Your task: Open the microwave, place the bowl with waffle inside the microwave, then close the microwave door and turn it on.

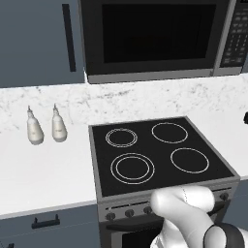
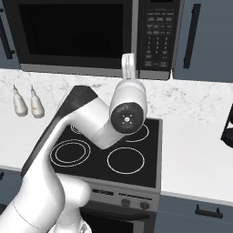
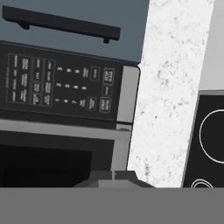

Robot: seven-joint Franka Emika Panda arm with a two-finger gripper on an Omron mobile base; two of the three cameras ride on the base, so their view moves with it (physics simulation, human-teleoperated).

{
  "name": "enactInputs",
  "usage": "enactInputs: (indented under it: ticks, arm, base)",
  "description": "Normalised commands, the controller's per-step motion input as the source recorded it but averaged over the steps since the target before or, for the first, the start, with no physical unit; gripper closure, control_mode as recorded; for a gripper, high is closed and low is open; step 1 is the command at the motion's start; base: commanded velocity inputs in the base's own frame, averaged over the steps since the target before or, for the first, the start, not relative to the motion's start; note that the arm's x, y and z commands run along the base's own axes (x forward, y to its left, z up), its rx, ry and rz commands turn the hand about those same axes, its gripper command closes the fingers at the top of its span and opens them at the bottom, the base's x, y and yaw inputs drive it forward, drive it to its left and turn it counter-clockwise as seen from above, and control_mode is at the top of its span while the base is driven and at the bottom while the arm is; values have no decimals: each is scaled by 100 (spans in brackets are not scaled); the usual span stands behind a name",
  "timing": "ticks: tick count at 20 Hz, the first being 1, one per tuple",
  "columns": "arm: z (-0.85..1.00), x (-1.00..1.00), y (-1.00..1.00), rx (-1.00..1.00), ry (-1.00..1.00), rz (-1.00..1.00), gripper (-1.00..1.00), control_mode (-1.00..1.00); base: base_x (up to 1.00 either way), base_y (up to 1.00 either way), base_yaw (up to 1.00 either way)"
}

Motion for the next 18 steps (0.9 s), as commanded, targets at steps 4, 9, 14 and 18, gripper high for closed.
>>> enactInputs:
  ticks: [4, 9, 14, 18]
  arm:
    - [0, 50, 0, 15, 0, 0, 100, -100]
    - [0, 38, -25, 12, -1, 0, 100, -100]
    - [0, 47, -33, 17, -3, 0, 100, -100]
    - [0, 44, -9, 12, -1, 1, 100, -100]
  base:
    - [0, 0, 0]
    - [0, 0, 0]
    - [0, 0, 0]
    - [0, 0, 0]
